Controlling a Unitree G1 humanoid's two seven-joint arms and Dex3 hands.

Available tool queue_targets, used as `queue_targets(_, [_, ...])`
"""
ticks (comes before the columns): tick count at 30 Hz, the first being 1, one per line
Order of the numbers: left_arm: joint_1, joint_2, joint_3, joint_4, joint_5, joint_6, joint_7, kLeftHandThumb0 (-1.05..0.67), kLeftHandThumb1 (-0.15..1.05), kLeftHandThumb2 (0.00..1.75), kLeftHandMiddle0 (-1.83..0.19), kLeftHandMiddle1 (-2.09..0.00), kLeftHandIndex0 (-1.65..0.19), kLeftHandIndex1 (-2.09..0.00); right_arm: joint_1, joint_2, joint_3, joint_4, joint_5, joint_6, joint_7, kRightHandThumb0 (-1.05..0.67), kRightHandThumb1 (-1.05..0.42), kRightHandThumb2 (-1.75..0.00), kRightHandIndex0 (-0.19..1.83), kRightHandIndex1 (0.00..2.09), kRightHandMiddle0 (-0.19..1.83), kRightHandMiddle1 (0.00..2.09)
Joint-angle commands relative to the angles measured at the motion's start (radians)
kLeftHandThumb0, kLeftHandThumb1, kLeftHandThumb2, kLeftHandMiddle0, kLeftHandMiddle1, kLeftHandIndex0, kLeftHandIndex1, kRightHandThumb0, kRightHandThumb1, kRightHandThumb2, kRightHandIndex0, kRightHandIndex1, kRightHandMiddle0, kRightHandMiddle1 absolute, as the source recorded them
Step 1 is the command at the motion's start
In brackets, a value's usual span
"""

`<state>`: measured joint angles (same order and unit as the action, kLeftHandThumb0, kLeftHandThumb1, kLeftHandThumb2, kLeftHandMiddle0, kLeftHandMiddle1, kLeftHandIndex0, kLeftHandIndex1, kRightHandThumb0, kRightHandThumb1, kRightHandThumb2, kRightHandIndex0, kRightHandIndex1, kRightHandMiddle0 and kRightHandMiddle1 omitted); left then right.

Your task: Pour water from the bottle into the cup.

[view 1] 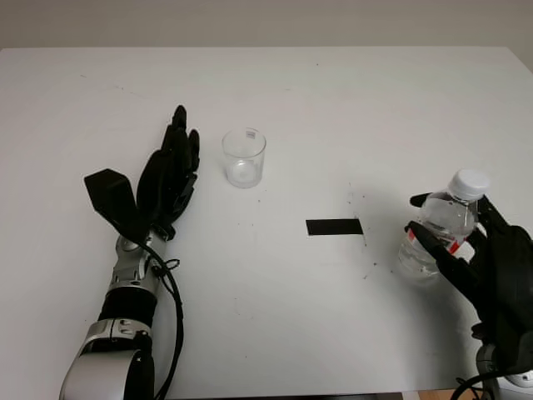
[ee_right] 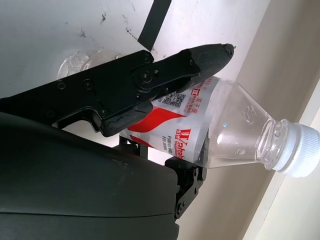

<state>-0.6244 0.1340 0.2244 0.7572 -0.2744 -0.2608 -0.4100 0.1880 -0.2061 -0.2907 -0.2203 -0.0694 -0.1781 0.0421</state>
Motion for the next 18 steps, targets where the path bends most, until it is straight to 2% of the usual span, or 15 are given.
queue_targets(1, [-0.005,0.002,0.006,-0.006,-0.009,-0.002,-0.003,-0.84,1.05,0.66,0.19,0.00,0.19,0.00,0.016,-0.013,0.003,-0.013,0.002,-0.007,0.007,-0.52,-1.05,-0.27,0.78,2.09,0.57,2.09])
queue_targets(3, [-0.006,0.000,0.008,-0.009,-0.013,0.002,-0.001,-0.84,1.05,0.66,0.19,0.00,0.19,0.00,0.015,-0.021,0.004,-0.005,-0.004,-0.025,0.010,-0.50,-1.05,-0.28,0.72,2.09,0.52,2.09])
queue_targets(12, [-0.009,0.002,0.000,0.001,-0.002,-0.013,-0.001,-0.85,1.05,0.67,0.19,0.00,0.19,0.00,0.000,-0.021,0.004,0.029,-0.007,-0.069,0.004,-0.51,-1.05,-0.27,0.68,2.09,0.47,2.09])
queue_targets(18, [-0.021,0.001,0.003,0.011,-0.010,-0.007,-0.009,-0.84,1.05,0.67,0.19,0.00,0.19,0.00,-0.112,-0.028,0.014,0.002,-0.006,0.019,-0.019,-0.48,-1.05,-0.29,0.73,2.09,0.50,2.09])
